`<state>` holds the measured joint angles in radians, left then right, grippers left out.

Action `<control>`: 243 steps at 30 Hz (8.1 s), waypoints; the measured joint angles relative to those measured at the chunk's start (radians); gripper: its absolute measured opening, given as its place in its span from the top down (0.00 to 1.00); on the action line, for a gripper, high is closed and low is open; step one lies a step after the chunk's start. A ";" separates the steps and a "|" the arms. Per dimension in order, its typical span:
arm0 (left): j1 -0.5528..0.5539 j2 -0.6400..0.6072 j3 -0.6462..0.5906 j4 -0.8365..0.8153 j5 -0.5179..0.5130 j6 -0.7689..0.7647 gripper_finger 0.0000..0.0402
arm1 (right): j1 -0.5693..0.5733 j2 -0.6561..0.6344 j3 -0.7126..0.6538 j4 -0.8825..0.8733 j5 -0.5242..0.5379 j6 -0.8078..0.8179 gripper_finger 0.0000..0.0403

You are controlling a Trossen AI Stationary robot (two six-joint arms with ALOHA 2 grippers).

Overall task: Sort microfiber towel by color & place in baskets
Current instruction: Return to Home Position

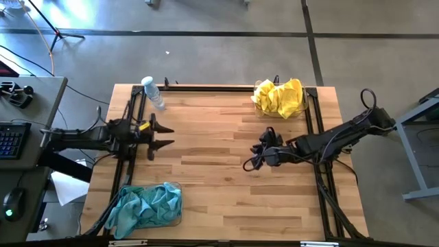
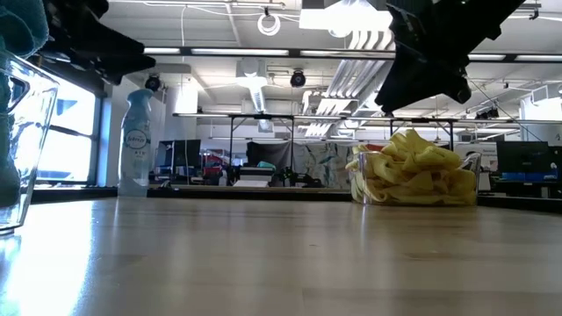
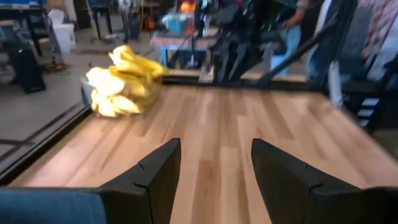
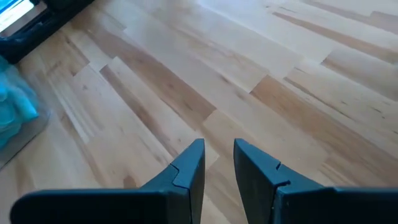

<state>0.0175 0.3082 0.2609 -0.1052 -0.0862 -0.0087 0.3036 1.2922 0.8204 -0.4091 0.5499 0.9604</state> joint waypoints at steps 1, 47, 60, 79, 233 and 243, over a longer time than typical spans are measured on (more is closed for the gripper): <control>0.006 -0.036 -0.018 0.000 0.016 -0.010 0.54 | -0.005 0.000 0.000 0.000 0.000 0.000 0.81; 0.014 -0.295 -0.249 0.118 0.052 -0.050 0.54 | -0.146 0.001 0.000 -0.096 -0.162 -0.487 0.99; 0.014 -0.295 -0.249 0.117 0.052 -0.050 0.54 | -0.300 0.001 -0.001 -0.025 -0.375 -0.914 1.00; 0.014 -0.294 -0.249 0.118 0.052 -0.050 0.54 | -0.310 -0.575 -0.596 0.496 -0.518 -0.837 1.00; 0.014 -0.295 -0.248 0.118 0.049 -0.051 0.54 | -0.309 -1.287 -0.719 0.116 -0.587 -0.935 1.00; 0.014 -0.295 -0.248 0.118 0.049 -0.051 0.54 | -0.309 -1.287 -0.719 0.115 -0.587 -0.935 1.00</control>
<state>0.0311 0.0132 0.0126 0.0127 -0.0372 -0.0593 -0.0055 0.0053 0.1017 -0.2938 -0.0374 0.0257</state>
